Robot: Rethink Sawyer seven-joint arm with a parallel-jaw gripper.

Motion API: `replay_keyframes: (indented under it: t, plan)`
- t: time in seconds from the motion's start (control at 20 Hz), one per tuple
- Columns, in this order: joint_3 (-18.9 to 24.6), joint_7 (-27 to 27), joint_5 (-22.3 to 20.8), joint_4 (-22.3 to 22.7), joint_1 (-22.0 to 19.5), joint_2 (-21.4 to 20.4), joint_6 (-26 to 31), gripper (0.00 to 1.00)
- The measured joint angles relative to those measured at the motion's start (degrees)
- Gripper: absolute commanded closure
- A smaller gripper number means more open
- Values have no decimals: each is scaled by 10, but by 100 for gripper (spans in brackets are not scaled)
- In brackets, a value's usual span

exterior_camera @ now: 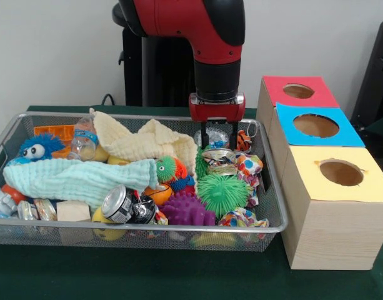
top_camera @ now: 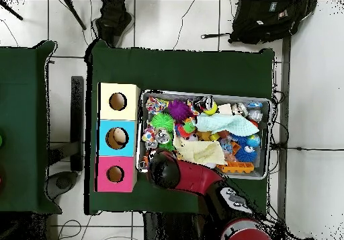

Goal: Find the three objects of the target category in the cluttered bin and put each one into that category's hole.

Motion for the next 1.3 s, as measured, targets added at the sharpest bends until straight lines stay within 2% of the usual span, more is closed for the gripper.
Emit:
replay_keyframes:
  t: [0.85, 1.3]
  plan:
    - [0, 0, -37, 30, 0, -12, -48, 0]
    - [-1, 0, -44, 57, 10, -20, -106, 0]
